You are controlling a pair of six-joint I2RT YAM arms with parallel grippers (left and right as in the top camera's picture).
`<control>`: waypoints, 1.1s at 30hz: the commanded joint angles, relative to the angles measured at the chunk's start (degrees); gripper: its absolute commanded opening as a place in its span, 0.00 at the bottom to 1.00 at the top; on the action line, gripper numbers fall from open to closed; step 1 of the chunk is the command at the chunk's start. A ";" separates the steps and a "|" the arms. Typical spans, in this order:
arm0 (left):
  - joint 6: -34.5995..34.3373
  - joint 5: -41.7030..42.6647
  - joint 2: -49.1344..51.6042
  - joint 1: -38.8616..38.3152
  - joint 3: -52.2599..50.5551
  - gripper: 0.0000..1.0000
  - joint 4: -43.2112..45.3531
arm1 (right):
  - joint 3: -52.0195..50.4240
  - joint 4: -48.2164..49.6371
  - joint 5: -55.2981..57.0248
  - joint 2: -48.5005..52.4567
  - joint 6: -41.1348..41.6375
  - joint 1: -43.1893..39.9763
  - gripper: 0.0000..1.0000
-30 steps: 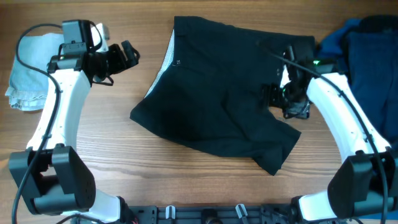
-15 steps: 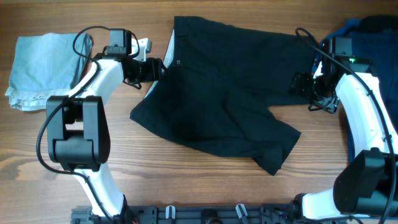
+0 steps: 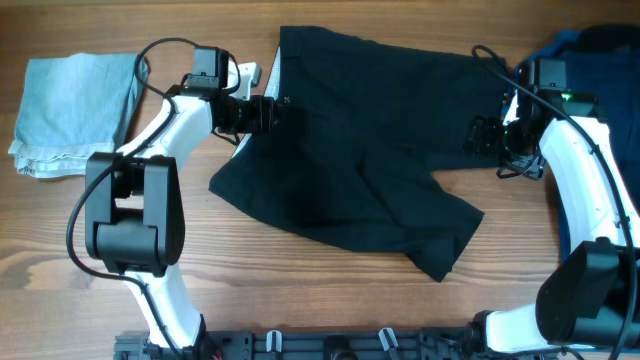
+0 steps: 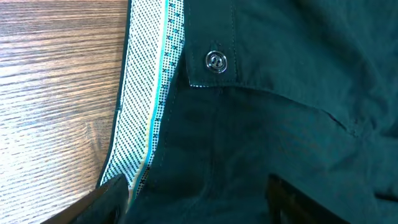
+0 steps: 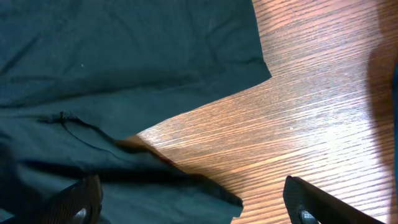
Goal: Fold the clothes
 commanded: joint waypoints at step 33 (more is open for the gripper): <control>1.03 -6.93 2.10 -0.33 0.52 0.04 2.47 | 0.52 0.83 1.22 -0.39 -1.14 -0.17 0.84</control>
